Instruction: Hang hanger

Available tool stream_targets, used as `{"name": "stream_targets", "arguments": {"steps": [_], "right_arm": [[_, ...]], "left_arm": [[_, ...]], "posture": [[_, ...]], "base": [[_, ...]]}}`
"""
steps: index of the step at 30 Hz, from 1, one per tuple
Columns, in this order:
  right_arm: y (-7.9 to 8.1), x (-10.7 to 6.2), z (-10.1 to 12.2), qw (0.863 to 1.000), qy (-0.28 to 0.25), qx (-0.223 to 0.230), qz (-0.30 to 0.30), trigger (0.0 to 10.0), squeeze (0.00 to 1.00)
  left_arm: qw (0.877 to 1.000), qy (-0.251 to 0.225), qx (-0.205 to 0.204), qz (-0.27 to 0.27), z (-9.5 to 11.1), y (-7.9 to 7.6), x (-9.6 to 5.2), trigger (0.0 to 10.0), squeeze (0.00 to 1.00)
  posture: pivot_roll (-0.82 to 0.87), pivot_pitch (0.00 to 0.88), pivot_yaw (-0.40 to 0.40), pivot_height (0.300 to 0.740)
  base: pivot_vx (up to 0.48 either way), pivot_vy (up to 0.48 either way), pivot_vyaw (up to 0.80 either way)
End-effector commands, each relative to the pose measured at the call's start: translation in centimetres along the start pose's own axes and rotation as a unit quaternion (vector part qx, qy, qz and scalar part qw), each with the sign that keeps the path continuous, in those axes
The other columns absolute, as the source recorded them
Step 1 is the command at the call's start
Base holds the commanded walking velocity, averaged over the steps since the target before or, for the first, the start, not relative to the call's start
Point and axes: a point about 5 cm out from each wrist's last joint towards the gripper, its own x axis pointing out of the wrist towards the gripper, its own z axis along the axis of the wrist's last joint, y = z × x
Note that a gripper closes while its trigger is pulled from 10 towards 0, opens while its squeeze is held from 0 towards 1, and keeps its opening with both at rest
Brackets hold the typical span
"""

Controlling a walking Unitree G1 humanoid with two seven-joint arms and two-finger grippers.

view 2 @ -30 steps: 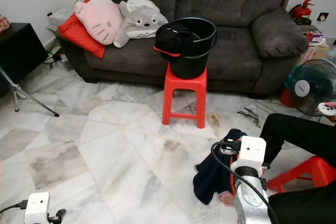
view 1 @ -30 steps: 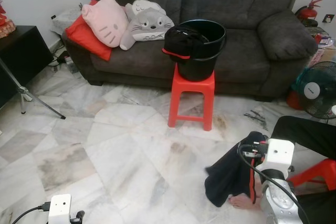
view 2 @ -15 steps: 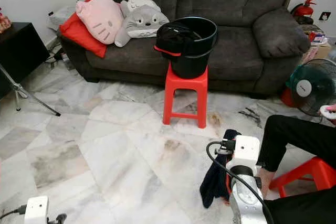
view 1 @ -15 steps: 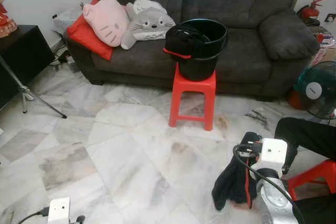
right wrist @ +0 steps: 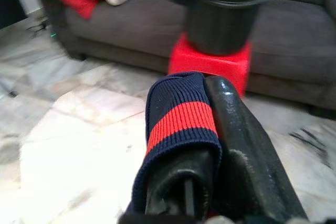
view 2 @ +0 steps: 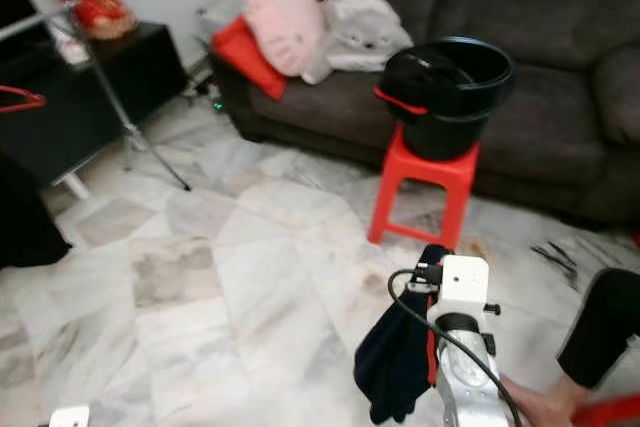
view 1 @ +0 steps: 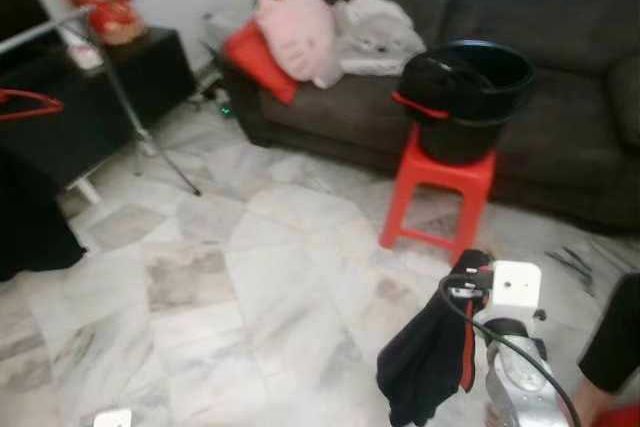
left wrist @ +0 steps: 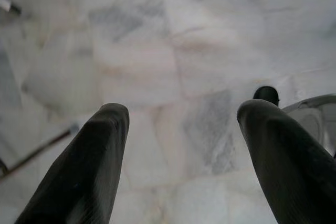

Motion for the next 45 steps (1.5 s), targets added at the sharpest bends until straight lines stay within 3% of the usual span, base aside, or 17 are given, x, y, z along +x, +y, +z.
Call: {"name": "stream_targets", "arguments": {"steps": [1, 8, 14, 29, 38, 45], "right_arm": [[0.5, 0.4, 1.1, 1.000, -0.022, 0.001, 0.009, 10.0, 0.00], [0.3, 0.4, 1.1, 1.000, -0.021, -0.004, 0.013, 10.0, 0.00], [0.2, 0.4, 1.0, 1.000, -0.019, -0.006, 0.016, 10.0, 0.00], [-1.1, 0.5, 0.3, 1.000, -0.006, -0.013, 0.004, 10.0, 0.00], [-1.0, 0.6, 0.0, 1.000, 0.000, -0.010, 0.007, 10.0, 0.00], [-0.5, 0.8, 0.2, 1.000, -0.007, -0.018, 0.021, 10.0, 0.00]], "left_arm": [[1.000, 0.014, 0.003, 0.005, -0.8, 0.7, -0.3, 10.0, 0.00], [0.999, 0.039, -0.001, 0.010, -2.6, 1.2, -0.8, 10.0, 0.00], [0.999, 0.046, 0.004, 0.006, -3.0, 0.6, -0.9, 10.0, 0.00], [0.998, 0.055, 0.007, -0.010, -4.1, -2.3, -1.0, 10.0, 0.00], [0.998, 0.062, 0.020, -0.012, -4.2, -2.4, -1.0, 10.0, 0.00], [0.998, 0.054, 0.018, -0.010, -3.2, -2.3, -0.6, 10.0, 0.00]], "posture": [[-0.05, 0.000, 0.051, 0.740], [-0.05, 0.000, 0.048, 0.740], [-0.06, 0.000, 0.044, 0.740], [-0.05, 0.000, 0.023, 0.740], [-0.05, 0.000, 0.012, 0.740], [-0.05, 0.000, 0.008, 0.740]], "base": [[0.000, 0.000, 0.80], [0.000, 0.000, 0.80], [0.000, 0.000, 0.80], [0.000, 0.000, 0.77], [0.000, 0.000, 0.00], [0.000, -0.422, 0.00]]}}
